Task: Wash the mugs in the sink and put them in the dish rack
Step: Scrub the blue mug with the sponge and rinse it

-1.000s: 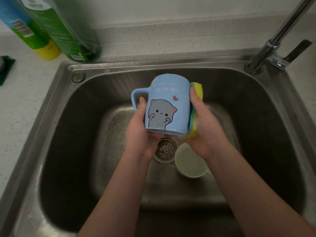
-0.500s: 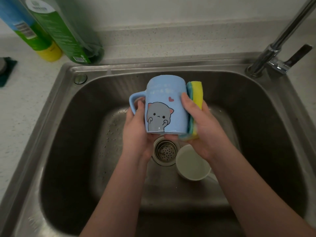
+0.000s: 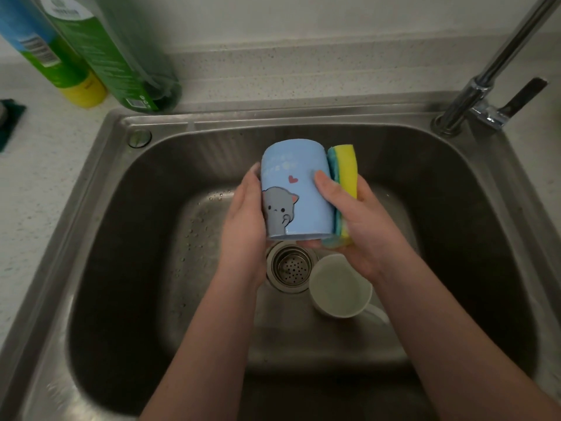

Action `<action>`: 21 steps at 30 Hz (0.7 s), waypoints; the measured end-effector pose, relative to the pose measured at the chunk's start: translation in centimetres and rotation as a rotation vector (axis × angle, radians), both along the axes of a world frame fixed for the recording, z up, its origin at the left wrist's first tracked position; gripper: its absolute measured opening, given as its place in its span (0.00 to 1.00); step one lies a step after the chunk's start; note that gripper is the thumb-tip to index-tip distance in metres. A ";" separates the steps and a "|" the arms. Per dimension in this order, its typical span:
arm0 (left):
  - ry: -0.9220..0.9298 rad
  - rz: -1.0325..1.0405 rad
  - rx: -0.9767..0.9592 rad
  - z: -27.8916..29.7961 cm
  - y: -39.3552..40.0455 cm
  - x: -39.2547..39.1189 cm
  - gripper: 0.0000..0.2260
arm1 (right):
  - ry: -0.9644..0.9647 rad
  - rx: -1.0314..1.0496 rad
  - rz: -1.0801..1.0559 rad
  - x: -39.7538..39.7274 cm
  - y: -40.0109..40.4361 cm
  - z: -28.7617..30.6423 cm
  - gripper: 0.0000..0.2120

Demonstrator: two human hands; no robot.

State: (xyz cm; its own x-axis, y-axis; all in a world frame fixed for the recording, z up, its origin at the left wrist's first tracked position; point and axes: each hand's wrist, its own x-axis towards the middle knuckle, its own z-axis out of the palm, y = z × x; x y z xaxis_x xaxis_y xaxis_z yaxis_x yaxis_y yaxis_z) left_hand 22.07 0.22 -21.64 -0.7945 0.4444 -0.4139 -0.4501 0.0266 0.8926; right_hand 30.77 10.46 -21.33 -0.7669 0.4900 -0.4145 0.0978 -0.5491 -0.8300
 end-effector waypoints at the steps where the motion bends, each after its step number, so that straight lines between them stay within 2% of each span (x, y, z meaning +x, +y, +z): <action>1: -0.096 -0.037 0.051 0.5 0.0 0.2 0.16 | 0.003 0.051 -0.015 -0.1 -0.4 0.1 0.29; 3: -0.169 -0.121 0.125 0.6 -0.1 0.4 0.22 | 0.018 0.203 -0.039 -0.2 -1.2 0.1 0.23; 5: -0.167 -0.110 0.135 0.8 -0.3 0.4 0.29 | 0.025 0.311 -0.049 -0.3 -1.7 0.3 0.16; 8: -0.187 -0.099 0.160 0.9 -0.3 0.2 0.32 | -0.011 0.395 -0.056 -0.3 -1.9 0.4 0.16; 10: -0.192 -0.084 0.162 0.8 -0.2 0.2 0.33 | -0.026 0.392 -0.050 -0.3 -1.7 0.5 0.10; 12: -0.191 -0.070 0.170 0.7 -0.2 0.2 0.35 | -0.029 0.283 -0.054 -0.4 -1.4 0.5 0.06; 15: -0.204 -0.111 0.204 0.7 -0.3 0.1 0.33 | -0.078 0.054 -0.005 -0.4 -1.1 0.7 0.11; 17: -0.199 -0.132 0.182 0.6 -0.2 0.1 0.32 | -0.116 0.039 -0.002 -0.3 -1.0 0.6 0.14; 19: -0.184 -0.125 0.160 0.4 -0.1 0.1 0.34 | -0.106 0.187 -0.063 -0.3 -1.4 0.6 0.13; 21: -0.138 -0.122 0.131 0.2 0.0 0.1 0.33 | -0.077 0.450 -0.079 -0.2 -1.9 0.6 0.17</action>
